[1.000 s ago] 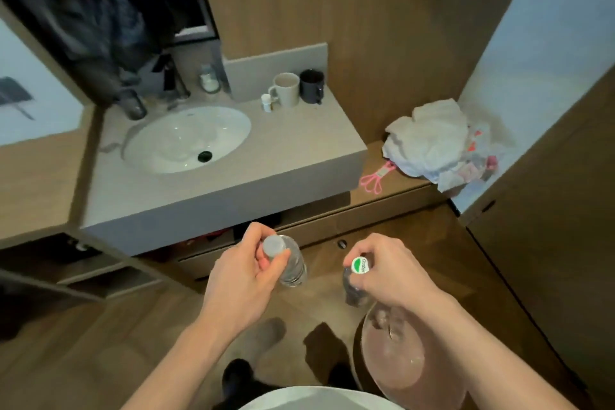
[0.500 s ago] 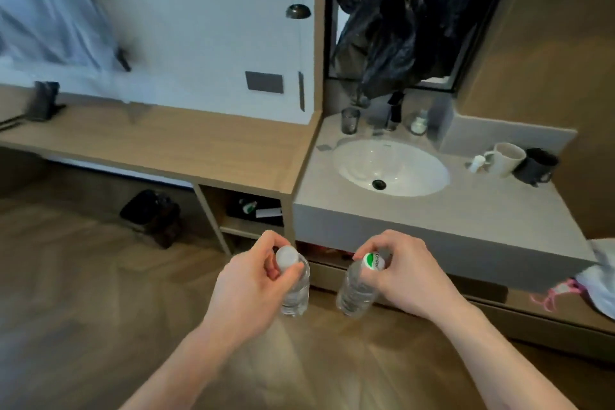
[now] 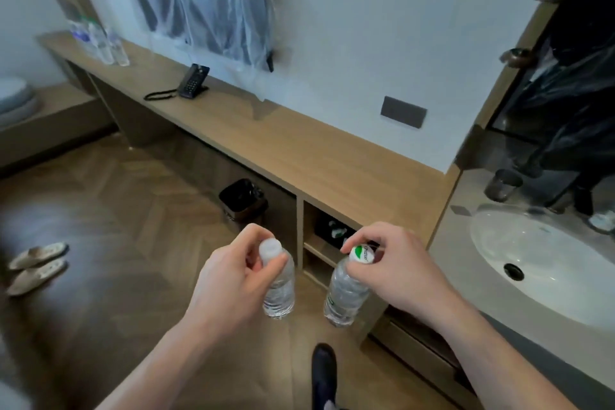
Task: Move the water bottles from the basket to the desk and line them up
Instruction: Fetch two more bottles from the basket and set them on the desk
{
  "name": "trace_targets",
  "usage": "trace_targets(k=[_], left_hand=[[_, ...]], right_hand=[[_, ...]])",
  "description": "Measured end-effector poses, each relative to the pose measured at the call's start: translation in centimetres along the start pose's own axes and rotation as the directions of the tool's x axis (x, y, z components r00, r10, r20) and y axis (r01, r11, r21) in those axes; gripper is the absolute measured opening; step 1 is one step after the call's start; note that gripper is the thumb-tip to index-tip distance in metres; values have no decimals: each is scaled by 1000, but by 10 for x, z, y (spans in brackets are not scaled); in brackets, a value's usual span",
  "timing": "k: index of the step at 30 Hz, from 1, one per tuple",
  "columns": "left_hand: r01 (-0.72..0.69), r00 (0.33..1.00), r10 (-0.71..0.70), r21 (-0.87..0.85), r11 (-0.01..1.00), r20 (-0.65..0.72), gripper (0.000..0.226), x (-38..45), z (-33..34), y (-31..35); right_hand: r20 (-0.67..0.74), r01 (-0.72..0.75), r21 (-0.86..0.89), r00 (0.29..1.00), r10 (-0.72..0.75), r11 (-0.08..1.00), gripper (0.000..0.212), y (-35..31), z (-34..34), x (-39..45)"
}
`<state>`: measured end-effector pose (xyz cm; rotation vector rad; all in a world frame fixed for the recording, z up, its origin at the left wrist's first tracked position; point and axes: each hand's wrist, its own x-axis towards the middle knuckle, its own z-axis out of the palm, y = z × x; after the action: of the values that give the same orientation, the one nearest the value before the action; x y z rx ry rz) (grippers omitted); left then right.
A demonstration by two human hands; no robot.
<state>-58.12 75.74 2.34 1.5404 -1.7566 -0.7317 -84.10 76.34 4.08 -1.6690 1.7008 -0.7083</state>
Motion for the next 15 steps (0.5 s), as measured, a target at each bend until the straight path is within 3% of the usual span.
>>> trace_targets(k=[8, 15], left_hand=[[126, 980, -126, -9, 992, -153, 15, 105, -24, -30], [228, 910, -241, -78, 971, -339, 14, 178, -54, -48]], right_hand=[[143, 146, -9, 979, -144, 989, 16, -26, 21, 156], [277, 291, -38, 922, -270, 956, 17, -71, 35, 282]])
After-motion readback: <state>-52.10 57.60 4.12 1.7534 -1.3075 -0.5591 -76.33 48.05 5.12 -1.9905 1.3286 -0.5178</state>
